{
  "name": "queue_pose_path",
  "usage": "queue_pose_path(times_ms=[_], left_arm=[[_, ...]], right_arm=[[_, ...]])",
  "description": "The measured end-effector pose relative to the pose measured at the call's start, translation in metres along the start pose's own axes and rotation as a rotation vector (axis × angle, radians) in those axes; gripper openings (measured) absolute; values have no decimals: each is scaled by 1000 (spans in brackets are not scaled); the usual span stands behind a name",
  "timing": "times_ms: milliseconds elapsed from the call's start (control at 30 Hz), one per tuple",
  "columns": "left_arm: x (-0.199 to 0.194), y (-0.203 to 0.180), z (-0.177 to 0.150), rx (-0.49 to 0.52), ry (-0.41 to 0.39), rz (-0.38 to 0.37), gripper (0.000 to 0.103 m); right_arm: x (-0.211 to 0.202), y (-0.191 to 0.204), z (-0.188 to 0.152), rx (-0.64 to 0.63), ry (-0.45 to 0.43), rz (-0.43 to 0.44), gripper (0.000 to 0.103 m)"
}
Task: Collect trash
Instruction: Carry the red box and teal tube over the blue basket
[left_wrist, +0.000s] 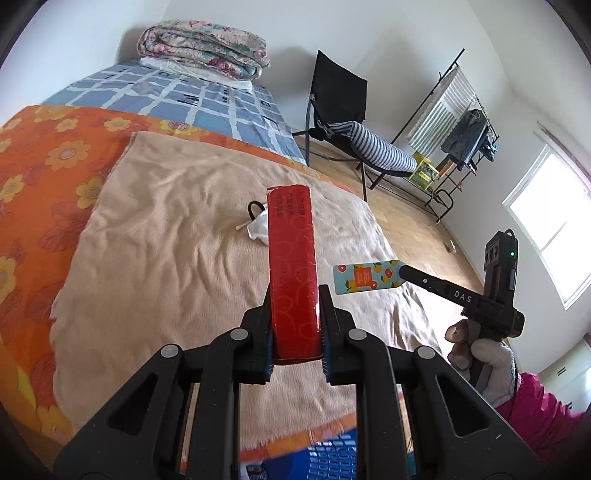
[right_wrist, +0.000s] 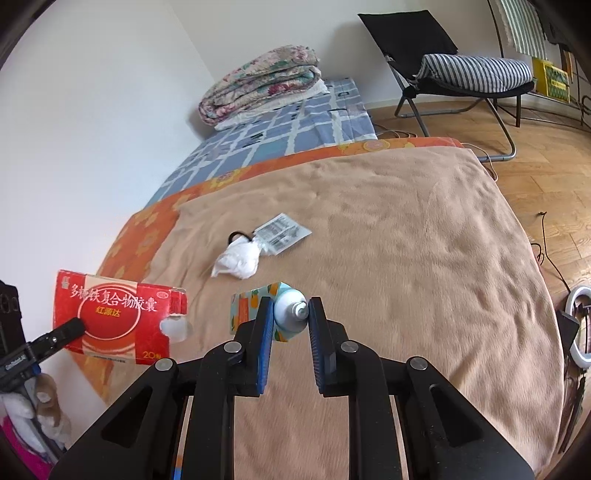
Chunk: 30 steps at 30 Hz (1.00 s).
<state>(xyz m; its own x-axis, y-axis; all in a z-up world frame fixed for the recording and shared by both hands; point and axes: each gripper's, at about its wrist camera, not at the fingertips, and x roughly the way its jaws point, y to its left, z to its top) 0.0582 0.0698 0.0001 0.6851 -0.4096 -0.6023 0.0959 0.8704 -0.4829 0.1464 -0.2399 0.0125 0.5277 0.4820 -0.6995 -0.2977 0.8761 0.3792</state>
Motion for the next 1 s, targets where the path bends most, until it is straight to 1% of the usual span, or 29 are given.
queue_pose_path(times_ms=[233, 433, 600, 800, 1000], left_arm=[[-34, -13, -37, 5, 13, -7, 18], [-63, -28, -75, 27, 30, -12, 18], [-77, -38, -103, 44, 52, -17, 18], [-78, -46, -138, 61, 104, -15, 18], [-65, -44, -167, 51, 168, -9, 18]], right_arm=[[-37, 20, -38, -88, -2, 17, 17], [-65, 24, -80, -104, 25, 51, 17], [-84, 31, -105, -128, 44, 67, 17], [-96, 35, -134, -152, 82, 74, 17], [-99, 36, -163, -180, 134, 53, 17]])
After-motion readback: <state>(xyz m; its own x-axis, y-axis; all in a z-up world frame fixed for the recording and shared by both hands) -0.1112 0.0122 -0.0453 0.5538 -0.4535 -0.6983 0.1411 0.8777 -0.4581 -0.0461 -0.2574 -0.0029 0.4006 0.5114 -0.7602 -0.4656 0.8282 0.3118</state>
